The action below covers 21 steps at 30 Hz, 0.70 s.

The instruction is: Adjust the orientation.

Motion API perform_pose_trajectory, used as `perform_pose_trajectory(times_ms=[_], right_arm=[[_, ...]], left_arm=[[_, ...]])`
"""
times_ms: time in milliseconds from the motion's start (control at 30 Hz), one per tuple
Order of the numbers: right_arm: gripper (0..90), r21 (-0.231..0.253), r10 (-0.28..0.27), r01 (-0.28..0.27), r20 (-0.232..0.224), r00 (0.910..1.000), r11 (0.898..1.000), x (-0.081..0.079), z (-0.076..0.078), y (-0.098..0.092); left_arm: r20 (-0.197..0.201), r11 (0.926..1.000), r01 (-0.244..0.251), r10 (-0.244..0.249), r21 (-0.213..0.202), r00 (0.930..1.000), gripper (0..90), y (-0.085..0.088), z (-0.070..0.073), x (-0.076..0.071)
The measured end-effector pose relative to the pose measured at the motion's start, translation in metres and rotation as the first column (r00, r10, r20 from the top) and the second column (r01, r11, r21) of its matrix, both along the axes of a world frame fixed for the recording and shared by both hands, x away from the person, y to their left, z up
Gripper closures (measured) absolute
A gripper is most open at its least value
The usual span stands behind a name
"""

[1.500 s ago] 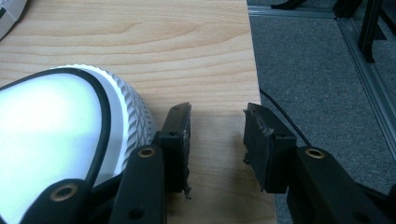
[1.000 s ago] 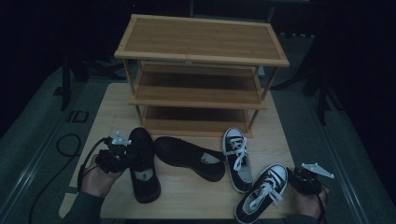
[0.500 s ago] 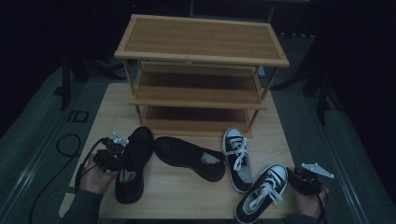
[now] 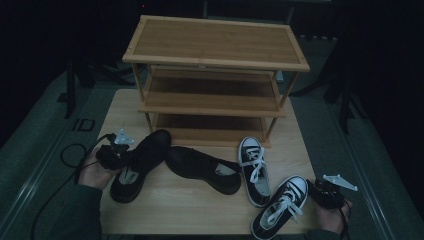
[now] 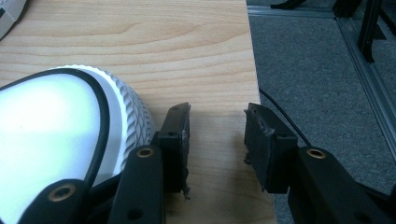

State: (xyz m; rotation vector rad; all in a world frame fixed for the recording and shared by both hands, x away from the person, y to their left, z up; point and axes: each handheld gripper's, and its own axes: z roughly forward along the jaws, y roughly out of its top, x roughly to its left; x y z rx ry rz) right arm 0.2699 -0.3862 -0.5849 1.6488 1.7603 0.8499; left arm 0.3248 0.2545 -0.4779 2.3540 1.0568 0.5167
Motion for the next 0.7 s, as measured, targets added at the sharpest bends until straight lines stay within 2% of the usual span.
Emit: perform_pose_trajectory(times_ms=[33,167,333,367,400,433,467,533,700], right_arm=[[60.0,0.000,0.000,0.000,0.000,1.0000,1.000,0.000,0.000,0.000],[60.0,0.000,0.000,0.000,0.000,1.0000,1.000,0.000,0.000,0.000],[60.0,0.001,0.000,0.000,0.000,1.0000,1.000,0.000,0.000,0.000],[60.0,0.000,0.001,-0.001,0.000,1.0000,1.000,0.000,0.000,0.000],[60.0,0.000,0.001,-0.001,0.000,1.0000,1.000,0.000,0.000,0.000],[59.9,0.000,0.000,0.000,0.000,1.0000,1.000,0.000,0.000,0.000],[59.9,0.000,0.000,0.000,0.000,1.0000,1.000,0.000,0.000,0.000],[59.9,0.000,0.000,0.000,0.000,1.0000,1.000,0.000,0.000,0.000],[59.9,0.000,0.000,0.000,0.000,1.0000,1.000,0.000,0.000,0.000]], left_arm=[[-0.004,1.0000,0.002,-0.002,0.004,1.0000,85.3,0.001,-0.001,0.004],[-0.020,0.9996,0.010,-0.011,-0.026,0.9997,85.1,0.007,-0.004,0.017],[-0.017,0.9994,0.013,-0.013,-0.034,0.9998,82.9,0.006,-0.004,0.020],[-0.017,0.9988,0.007,-0.007,-0.048,0.9998,79.4,0.006,-0.003,0.020],[-0.025,0.9964,-0.007,0.005,-0.084,0.9997,71.8,0.007,-0.001,0.021],[-0.057,0.9928,-0.018,0.011,-0.118,0.9983,63.0,0.009,0.001,0.022],[-0.081,0.9908,-0.028,0.018,-0.132,0.9966,56.9,0.009,0.002,0.023],[-0.074,0.9934,-0.050,0.042,-0.103,0.9964,51.5,0.008,0.005,0.022],[-0.045,0.9913,-0.071,0.067,-0.111,0.9968,47.1,0.010,0.012,0.018]])
